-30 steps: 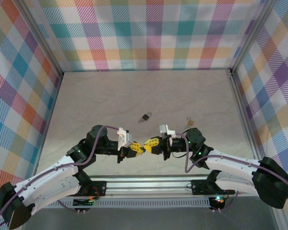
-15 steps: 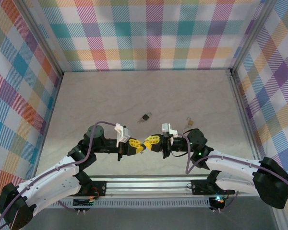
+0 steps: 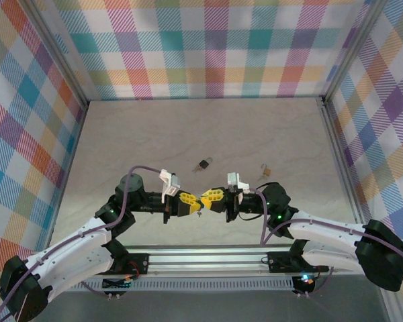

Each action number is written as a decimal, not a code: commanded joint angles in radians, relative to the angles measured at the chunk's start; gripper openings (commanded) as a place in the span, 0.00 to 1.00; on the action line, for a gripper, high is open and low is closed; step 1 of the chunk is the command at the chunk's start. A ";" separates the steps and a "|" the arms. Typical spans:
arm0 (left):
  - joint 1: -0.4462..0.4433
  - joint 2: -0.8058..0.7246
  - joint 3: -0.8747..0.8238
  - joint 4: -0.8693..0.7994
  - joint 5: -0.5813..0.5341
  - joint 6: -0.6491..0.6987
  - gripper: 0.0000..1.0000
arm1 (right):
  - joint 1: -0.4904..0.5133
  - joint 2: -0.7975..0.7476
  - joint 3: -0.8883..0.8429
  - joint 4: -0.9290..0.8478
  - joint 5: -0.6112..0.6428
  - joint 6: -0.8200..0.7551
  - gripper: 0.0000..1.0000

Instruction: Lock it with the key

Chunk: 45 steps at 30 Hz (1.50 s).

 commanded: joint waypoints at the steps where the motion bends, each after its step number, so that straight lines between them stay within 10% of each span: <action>1: 0.012 -0.049 0.135 0.309 0.006 0.029 0.00 | 0.046 0.040 -0.090 -0.307 -0.049 -0.021 0.00; 36: 0.013 -0.037 0.084 0.269 -0.028 0.005 0.00 | 0.045 -0.153 0.018 -0.503 0.032 -0.069 0.00; 45: 0.013 -0.039 0.090 0.241 -0.027 0.018 0.20 | 0.045 -0.196 0.015 -0.510 0.086 -0.064 0.00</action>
